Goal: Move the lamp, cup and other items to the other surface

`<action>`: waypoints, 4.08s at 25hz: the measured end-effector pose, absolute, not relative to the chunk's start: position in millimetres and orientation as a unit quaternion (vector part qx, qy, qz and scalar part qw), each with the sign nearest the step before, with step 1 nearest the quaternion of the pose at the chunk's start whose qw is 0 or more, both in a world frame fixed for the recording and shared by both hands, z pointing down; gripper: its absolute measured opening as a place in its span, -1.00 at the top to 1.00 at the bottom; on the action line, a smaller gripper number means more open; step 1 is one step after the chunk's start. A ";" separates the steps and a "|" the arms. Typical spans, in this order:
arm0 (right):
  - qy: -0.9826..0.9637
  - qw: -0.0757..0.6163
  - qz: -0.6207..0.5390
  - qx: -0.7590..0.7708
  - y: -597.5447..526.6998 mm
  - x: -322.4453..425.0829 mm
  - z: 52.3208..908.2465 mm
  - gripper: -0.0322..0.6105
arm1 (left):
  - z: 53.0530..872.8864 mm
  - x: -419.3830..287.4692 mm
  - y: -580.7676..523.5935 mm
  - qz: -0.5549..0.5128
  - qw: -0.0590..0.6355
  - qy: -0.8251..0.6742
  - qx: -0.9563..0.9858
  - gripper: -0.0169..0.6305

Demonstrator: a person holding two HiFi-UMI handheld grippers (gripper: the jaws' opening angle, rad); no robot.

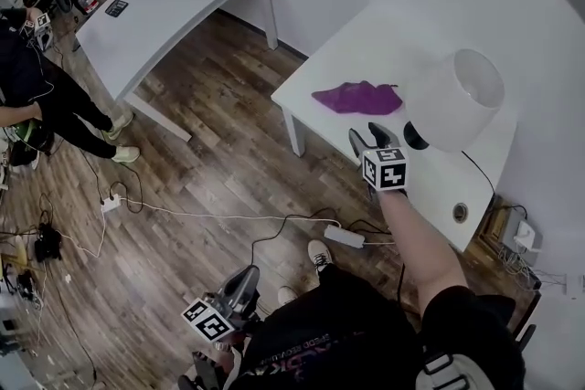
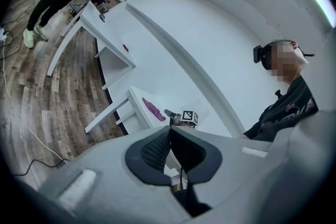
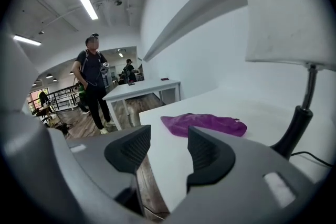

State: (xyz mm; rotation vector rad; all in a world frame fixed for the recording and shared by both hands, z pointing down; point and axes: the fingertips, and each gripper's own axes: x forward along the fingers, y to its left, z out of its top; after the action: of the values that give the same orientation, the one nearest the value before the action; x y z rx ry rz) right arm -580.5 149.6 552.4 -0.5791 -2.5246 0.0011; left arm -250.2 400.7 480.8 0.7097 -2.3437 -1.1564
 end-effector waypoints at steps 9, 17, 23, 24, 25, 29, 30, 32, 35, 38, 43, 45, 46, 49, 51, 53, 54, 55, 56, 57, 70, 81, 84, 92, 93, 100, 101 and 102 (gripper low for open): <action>-0.928 0.327 0.000 -0.176 140.8 -671.4 603.1 0.15 | 490.5 -255.2 408.3 -0.429 0.226 -0.847 0.215 0.95; -0.921 0.361 -0.002 -0.147 133.6 -707.4 621.2 0.06 | 495.3 -246.8 414.5 -0.437 0.231 -0.851 0.179 0.95; -0.914 0.377 -0.014 -0.149 133.5 -707.9 637.3 0.07 | 498.7 -237.6 417.9 -0.444 0.232 -0.851 0.159 0.95; -0.914 0.377 -0.021 -0.149 133.4 -708.1 638.8 0.09 | 499.7 -236.9 417.6 -0.446 0.232 -0.850 0.157 0.95; -0.914 0.377 -0.027 -0.149 132.8 -708.8 640.2 0.13 | 500.6 -236.7 416.9 -0.447 0.232 -0.850 0.155 0.95; -0.915 0.372 -0.049 -0.149 126.1 -711.3 644.4 0.41 | 504.4 -237.4 409.9 -0.448 0.233 -0.850 0.152 0.95; -0.914 0.371 -0.057 -0.154 126.0 -711.3 646.4 0.46 | 504.9 -237.5 408.6 -0.448 0.233 -0.850 0.152 0.95; -0.911 0.369 -0.072 -0.167 128.5 -710.6 650.2 0.56 | 504.9 -238.0 406.6 -0.449 0.230 -0.850 0.152 0.95; -0.912 0.369 -0.074 -0.164 127.7 -707.4 645.9 0.67 | 504.8 -238.8 402.5 -0.448 0.226 -0.851 0.155 0.95; -0.912 0.370 -0.064 -0.166 128.4 -703.4 643.7 0.71 | 504.1 -239.2 400.3 -0.447 0.224 -0.851 0.159 0.95; -0.917 0.350 -0.064 -0.181 136.8 -692.8 630.3 0.74 | 502.6 -234.2 403.1 -0.446 0.225 -0.850 0.165 0.95; -0.919 0.339 -0.061 -0.189 140.7 -685.5 623.3 0.74 | 500.8 -231.7 404.3 -0.443 0.225 -0.851 0.170 0.95; -0.921 0.334 -0.061 -0.192 142.9 -681.5 618.7 0.75 | 499.8 -230.9 405.0 -0.442 0.225 -0.851 0.173 0.95; -0.925 0.316 -0.059 -0.200 149.8 -669.0 603.2 0.75 | 496.5 -229.2 406.4 -0.437 0.226 -0.850 0.187 0.95; -0.928 0.307 -0.053 -0.205 153.3 -659.1 592.9 0.75 | 494.6 -226.8 408.1 -0.437 0.225 -0.849 0.195 0.95; -0.930 0.299 -0.045 -0.208 155.1 -647.9 582.3 0.75 | 493.3 -223.7 410.0 -0.437 0.222 -0.848 0.204 0.95; -0.932 0.295 -0.040 -0.208 155.8 -641.5 576.6 0.75 | 492.8 -222.0 411.3 -0.437 0.221 -0.847 0.209 0.95; -0.933 0.292 -0.035 -0.209 156.7 -634.4 570.9 0.75 | 492.2 -219.9 413.2 -0.437 0.220 -0.845 0.214 0.95; -0.934 0.289 -0.030 -0.208 158.2 -626.8 565.2 0.75 | 491.4 -217.6 415.5 -0.438 0.220 -0.844 0.219 0.95; -0.935 0.286 -0.025 -0.207 160.0 -618.9 559.6 0.75 | 490.4 -215.3 418.1 -0.439 0.218 -0.842 0.225 0.95; -0.949 0.242 0.004 -0.203 180.2 -530.6 497.0 0.75 | 475.2 -183.5 439.3 -0.433 0.205 -0.830 0.285 0.95; -0.945 0.220 0.051 -0.235 209.3 -440.0 465.3 0.75 | 465.8 -164.4 447.6 -0.422 0.205 -0.818 0.332 0.95; -0.944 0.215 0.060 -0.244 215.3 -417.8 458.8 0.75 | 462.3 -161.3 447.0 -0.417 0.206 -0.816 0.343 0.95; -0.942 0.214 0.091 -0.241 213.8 -358.5 447.3 0.75 | 454.4 -147.2 447.7 -0.400 0.204 -0.812 0.373 0.95; -0.943 0.211 0.095 -0.239 212.6 -350.3 444.5 0.75 | 454.1 -144.3 447.6 -0.399 0.205 -0.810 0.377 0.95; -0.947 0.198 0.121 -0.224 203.6 -287.3 437.7 0.75 | 458.3 -122.2 437.2 -0.388 0.221 -0.797 0.406 0.95; -0.947 0.194 0.129 -0.219 200.7 -277.3 437.1 0.75 | 458.9 -119.6 434.8 -0.386 0.223 -0.796 0.410 0.95; -0.948 0.190 0.139 -0.214 197.9 -266.5 436.6 0.75 | 459.6 -116.8 432.9 -0.382 0.227 -0.795 0.413 0.95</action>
State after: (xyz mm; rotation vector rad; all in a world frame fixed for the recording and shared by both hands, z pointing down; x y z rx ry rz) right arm -266.5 197.9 436.6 -0.6015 -2.6648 0.3895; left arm -116.8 432.9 459.6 1.1395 -2.1905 -1.0532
